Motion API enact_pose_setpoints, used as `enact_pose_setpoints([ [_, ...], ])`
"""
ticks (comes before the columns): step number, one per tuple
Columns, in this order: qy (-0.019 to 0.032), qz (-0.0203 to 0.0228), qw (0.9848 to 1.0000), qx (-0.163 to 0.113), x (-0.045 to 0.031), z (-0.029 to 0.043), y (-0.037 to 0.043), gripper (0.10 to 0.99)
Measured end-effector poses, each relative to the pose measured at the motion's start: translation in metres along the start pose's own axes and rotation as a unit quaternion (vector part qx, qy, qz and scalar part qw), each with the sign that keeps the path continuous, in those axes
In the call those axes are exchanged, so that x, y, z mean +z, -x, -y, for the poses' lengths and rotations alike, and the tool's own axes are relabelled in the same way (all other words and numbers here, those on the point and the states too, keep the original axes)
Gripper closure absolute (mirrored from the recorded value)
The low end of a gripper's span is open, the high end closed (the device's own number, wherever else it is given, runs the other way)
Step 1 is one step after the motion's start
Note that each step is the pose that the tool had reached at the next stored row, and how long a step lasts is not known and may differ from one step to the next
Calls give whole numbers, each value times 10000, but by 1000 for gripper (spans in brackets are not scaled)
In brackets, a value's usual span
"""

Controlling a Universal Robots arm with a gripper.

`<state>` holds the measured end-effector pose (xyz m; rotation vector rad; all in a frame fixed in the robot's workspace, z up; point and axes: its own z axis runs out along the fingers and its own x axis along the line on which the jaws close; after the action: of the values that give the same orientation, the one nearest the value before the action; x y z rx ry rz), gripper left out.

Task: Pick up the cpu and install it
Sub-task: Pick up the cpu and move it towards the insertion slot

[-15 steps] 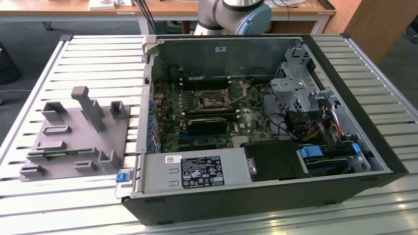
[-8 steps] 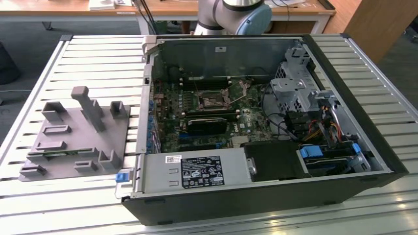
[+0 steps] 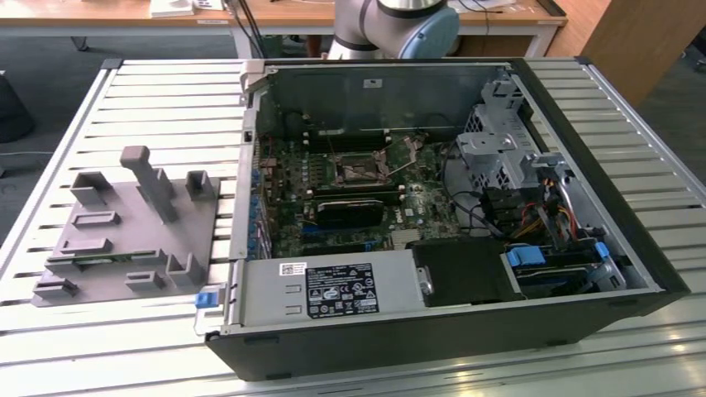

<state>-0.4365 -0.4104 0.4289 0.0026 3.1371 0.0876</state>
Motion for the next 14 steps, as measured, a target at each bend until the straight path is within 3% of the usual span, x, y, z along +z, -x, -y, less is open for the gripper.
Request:
enact_pose_setpoints([
  [14,25,0,10000,0,0,0,174,545],
])
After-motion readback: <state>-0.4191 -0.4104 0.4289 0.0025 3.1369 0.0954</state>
